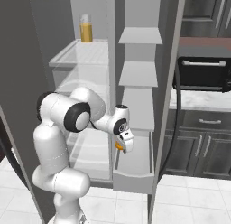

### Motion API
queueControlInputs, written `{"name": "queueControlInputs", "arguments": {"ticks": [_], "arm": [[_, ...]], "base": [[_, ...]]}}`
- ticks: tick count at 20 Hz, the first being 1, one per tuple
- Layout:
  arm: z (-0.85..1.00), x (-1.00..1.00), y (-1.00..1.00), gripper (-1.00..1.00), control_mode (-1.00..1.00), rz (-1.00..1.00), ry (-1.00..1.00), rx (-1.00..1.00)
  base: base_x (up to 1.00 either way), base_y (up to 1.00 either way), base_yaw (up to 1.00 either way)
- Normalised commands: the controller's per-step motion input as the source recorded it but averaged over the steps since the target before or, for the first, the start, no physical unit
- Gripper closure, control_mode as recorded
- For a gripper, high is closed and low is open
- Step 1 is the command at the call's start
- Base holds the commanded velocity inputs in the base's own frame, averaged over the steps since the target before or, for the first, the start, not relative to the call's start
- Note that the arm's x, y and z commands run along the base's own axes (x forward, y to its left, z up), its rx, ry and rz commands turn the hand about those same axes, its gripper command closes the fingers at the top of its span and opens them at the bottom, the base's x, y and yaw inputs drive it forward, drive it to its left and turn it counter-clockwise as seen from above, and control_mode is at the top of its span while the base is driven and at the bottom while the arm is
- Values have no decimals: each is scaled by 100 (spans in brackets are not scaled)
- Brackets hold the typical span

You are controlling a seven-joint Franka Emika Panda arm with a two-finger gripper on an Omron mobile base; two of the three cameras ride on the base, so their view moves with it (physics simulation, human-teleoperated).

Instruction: Take the orange and lime from the fridge shelf and place them in the freezer drawer to begin freezing them.

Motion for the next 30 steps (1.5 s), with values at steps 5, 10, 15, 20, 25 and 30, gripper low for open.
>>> {"name": "queueControlInputs", "arguments": {"ticks": [5, 10, 15, 20, 25, 30], "arm": [[-63, 21, -4, 100, -100, -6, 0, 1], [-56, 17, -2, 100, -100, -3, 0, 3], [-58, 10, -1, 100, -100, 0, 0, 2], [-47, 0, -4, 100, -100, 0, 0, 1], [-37, -2, 0, 100, -100, 0, 0, 0], [-25, -6, 0, 100, -100, 0, 0, 1]], "base": [[0, 0, 0], [0, 0, 0], [0, 0, 0], [0, 0, 0], [0, 0, 0], [0, 0, 0]]}}
